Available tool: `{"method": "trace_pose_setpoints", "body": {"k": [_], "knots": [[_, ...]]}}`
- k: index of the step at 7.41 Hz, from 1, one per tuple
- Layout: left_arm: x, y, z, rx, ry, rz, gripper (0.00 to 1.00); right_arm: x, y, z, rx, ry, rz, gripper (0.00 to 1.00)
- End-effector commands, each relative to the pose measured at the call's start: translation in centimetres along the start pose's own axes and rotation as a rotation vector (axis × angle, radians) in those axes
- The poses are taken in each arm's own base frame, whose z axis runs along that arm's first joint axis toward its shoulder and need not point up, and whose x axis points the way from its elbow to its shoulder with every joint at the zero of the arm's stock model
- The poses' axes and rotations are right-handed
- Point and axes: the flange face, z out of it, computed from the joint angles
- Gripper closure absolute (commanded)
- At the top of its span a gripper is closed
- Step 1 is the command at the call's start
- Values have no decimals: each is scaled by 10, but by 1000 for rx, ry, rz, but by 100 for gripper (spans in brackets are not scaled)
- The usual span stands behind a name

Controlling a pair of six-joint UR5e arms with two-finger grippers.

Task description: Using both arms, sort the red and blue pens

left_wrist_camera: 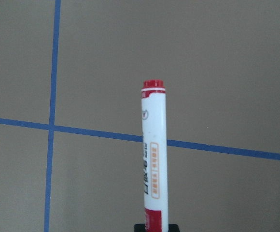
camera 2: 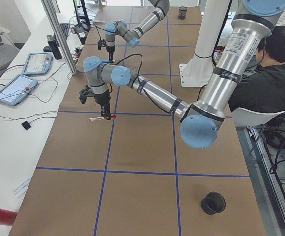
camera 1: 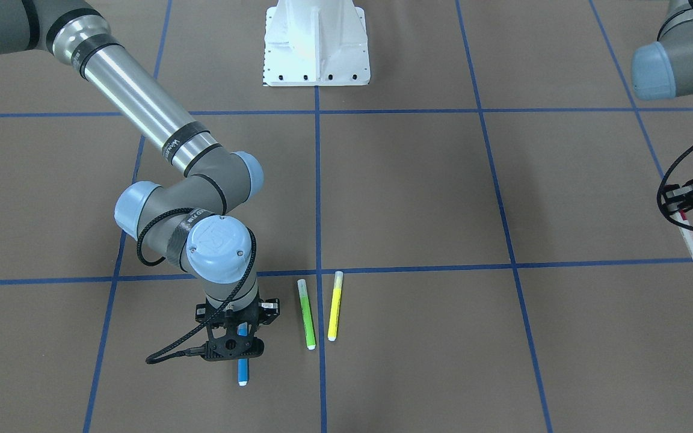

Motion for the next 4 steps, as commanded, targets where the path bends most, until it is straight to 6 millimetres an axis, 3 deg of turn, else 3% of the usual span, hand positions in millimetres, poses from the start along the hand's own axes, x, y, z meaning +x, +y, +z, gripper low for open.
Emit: {"method": "trace_pose_setpoints", "body": {"k": [1,4], "knots": [[0,0,0,0,0,2,100,-1,2,2,-2,0,-1,55],[1,0,-1,2,1,4,100,1,2,3,-4,3,-2,63]]}}
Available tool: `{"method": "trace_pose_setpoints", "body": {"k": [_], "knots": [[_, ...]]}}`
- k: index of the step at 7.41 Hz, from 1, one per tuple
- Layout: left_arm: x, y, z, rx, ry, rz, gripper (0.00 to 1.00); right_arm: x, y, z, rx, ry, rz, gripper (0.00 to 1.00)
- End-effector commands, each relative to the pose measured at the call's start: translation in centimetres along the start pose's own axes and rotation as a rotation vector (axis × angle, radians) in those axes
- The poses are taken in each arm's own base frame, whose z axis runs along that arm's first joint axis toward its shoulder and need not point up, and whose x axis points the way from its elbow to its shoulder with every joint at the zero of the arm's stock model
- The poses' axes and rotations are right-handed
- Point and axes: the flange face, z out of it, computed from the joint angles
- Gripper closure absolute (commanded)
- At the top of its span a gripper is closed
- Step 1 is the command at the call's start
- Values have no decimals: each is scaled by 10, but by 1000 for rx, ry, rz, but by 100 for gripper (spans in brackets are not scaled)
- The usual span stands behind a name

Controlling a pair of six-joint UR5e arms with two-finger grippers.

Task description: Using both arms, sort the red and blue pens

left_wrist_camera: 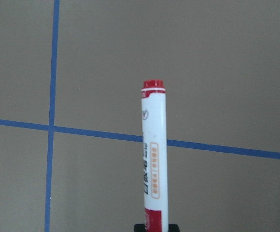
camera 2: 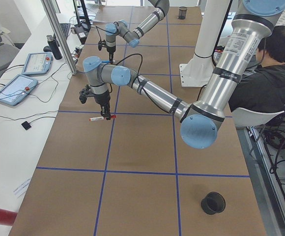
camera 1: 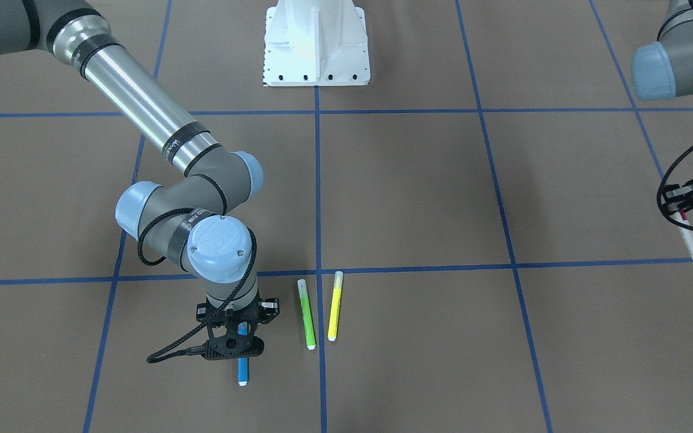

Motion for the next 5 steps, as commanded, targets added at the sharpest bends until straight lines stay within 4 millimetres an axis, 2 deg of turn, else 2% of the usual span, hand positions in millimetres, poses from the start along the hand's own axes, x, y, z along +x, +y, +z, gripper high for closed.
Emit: {"method": "trace_pose_setpoints", "body": {"k": [1,2,3,5], "knots": [[2,0,0,1,1,3,100,0,0,1,-1,-1,-2,81],[2,0,0,1,1,3,100,0,0,1,-3,-2,-15,100],[1,1,-2,3,1,2,100,0,-1,-2,-3,-5,-18,100],[-12,6,-4,7,-1,-13,100,4,-17,-32,25,-38,-69,100]]}}
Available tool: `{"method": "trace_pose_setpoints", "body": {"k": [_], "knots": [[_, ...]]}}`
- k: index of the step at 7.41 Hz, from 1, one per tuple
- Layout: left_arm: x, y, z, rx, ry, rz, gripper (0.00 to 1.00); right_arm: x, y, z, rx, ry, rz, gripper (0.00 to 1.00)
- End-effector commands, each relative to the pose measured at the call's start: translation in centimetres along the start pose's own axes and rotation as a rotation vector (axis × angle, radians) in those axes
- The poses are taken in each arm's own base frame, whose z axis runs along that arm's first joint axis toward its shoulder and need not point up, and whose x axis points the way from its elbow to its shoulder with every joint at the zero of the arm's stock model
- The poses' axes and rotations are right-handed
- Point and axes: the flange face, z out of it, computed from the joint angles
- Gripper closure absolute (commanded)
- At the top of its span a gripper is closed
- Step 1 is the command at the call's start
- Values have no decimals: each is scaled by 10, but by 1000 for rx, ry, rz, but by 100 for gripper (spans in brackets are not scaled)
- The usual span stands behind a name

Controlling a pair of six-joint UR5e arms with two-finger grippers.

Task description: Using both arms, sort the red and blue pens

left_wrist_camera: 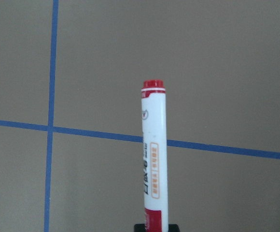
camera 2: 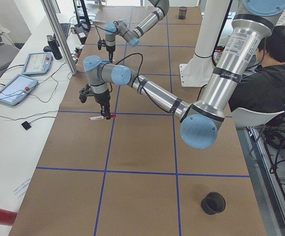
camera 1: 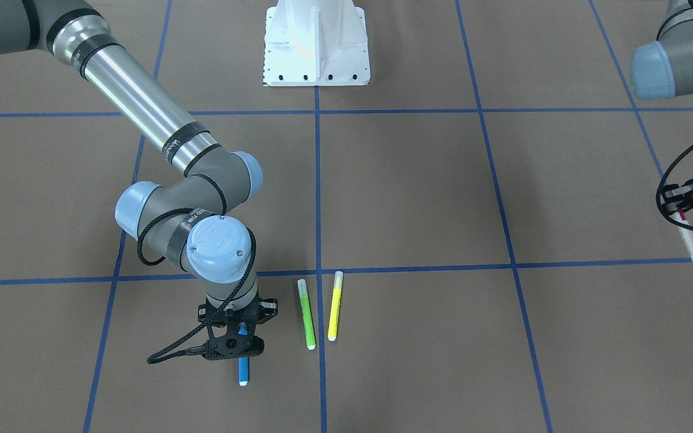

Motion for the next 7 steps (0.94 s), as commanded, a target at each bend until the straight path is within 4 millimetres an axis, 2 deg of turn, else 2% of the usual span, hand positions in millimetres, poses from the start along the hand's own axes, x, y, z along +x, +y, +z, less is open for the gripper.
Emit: {"method": "trace_pose_setpoints", "body": {"k": [1,2,3,4,6,7], "knots": [[-37,30,13,-15,-10,6,100,5,-14,-32,18,-32,-38,100],[-63,49,5,-21,-16,18,100,12,-19,-49,9,-19,-50,100],[-87,68,-5,-37,-24,47,100,31,-19,-65,-9,17,-90,100],[-126,88,-10,-36,-28,69,100,49,-18,-65,-21,42,-106,100],[-194,133,0,-60,-33,74,100,86,-28,-67,-33,83,-103,100],[-224,153,9,-78,-52,25,100,112,-30,-82,-32,101,-132,100]]}}
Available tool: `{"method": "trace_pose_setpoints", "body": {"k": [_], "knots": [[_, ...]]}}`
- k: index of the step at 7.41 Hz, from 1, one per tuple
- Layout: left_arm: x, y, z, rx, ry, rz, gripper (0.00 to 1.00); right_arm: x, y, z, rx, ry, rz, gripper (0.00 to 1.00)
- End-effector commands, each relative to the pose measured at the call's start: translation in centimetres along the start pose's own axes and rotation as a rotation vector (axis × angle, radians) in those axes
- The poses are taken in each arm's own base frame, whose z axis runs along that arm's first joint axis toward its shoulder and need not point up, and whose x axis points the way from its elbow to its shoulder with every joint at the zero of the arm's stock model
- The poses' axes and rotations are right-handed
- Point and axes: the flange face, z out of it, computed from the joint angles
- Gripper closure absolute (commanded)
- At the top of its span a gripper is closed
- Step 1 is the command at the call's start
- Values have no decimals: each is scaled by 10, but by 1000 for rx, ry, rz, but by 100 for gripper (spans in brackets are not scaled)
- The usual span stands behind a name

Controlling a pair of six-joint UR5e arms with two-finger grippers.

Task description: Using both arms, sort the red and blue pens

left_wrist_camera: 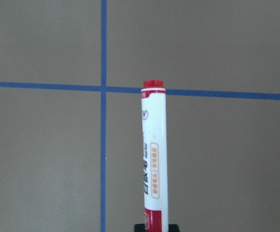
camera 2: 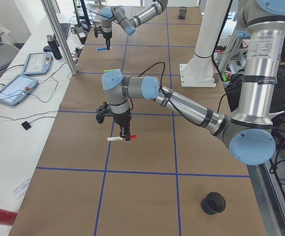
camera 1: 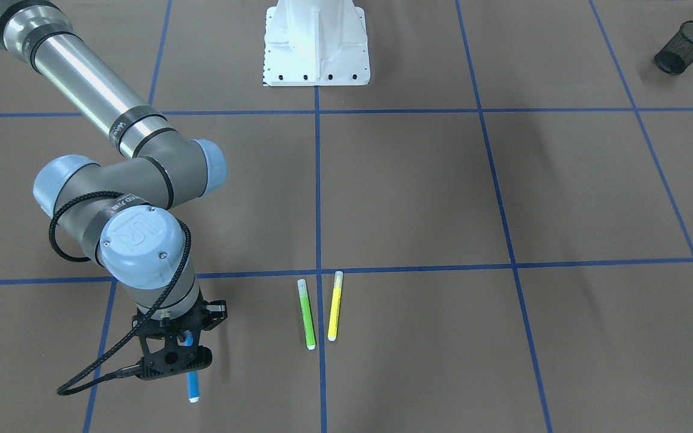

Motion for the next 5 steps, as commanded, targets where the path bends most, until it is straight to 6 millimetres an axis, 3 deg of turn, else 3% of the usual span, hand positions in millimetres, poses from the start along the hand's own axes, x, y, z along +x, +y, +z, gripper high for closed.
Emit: {"method": "trace_pose_setpoints", "body": {"k": [1,3,5], "knots": [[-66,53,27,-54,-48,-92,100,60,1,-19,-22,52,-68,100],[-108,97,46,-94,-36,-168,100,128,2,-23,-53,135,-167,100],[-130,124,63,-157,-17,-179,100,207,12,-29,-130,292,-288,100]]}}
